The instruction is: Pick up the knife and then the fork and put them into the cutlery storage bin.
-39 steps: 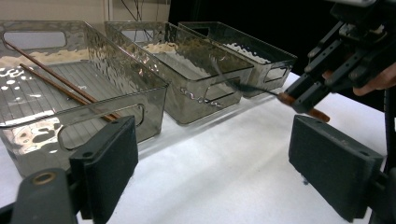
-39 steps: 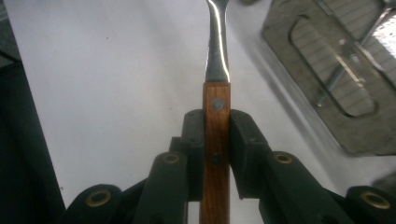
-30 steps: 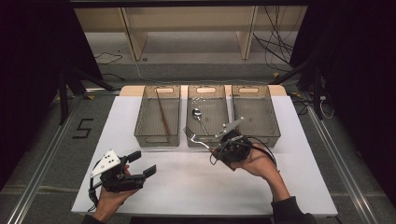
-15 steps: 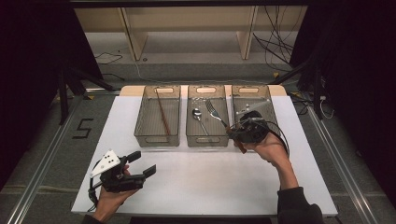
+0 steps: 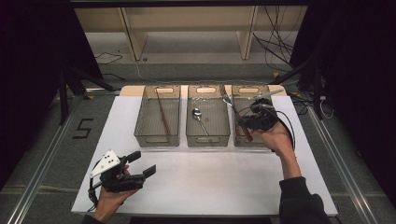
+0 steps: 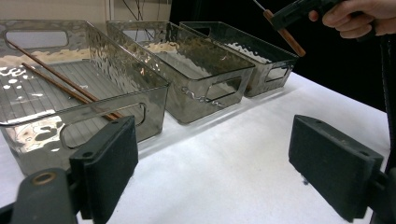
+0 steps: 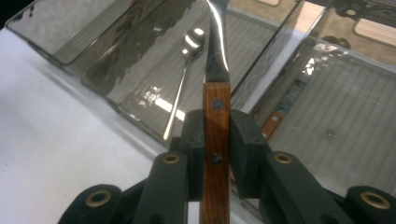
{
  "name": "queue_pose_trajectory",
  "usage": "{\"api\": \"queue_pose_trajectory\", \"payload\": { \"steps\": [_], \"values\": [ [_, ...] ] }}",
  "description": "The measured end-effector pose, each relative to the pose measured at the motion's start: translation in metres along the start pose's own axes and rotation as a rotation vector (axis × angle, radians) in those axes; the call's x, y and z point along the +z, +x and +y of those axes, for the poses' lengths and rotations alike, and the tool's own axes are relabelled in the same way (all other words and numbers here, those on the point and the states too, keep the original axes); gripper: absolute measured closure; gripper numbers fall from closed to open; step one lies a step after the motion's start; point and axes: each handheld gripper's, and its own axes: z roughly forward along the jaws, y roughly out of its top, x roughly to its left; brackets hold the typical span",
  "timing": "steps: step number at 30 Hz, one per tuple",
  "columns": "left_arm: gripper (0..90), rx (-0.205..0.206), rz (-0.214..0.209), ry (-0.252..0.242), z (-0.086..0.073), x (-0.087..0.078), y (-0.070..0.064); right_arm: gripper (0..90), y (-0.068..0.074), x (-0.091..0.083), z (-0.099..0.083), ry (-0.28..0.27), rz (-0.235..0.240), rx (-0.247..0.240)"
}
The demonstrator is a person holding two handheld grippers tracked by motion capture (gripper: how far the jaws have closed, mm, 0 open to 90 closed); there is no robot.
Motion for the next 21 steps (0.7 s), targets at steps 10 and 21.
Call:
{"api": "queue_pose_trajectory", "payload": {
  "steps": [10, 21],
  "values": [
    [15.2, -0.001, -0.001, 0.001, 0.000, 0.000, 0.000, 77.3, -0.020, 0.003, 0.006, -0.001, -0.042, 0.121],
    [15.2, -0.001, -0.001, 0.000, 0.000, 0.000, 0.000, 77.2, -0.041, 0.014, 0.011, 0.001, -0.092, 0.221]
  ]
}}
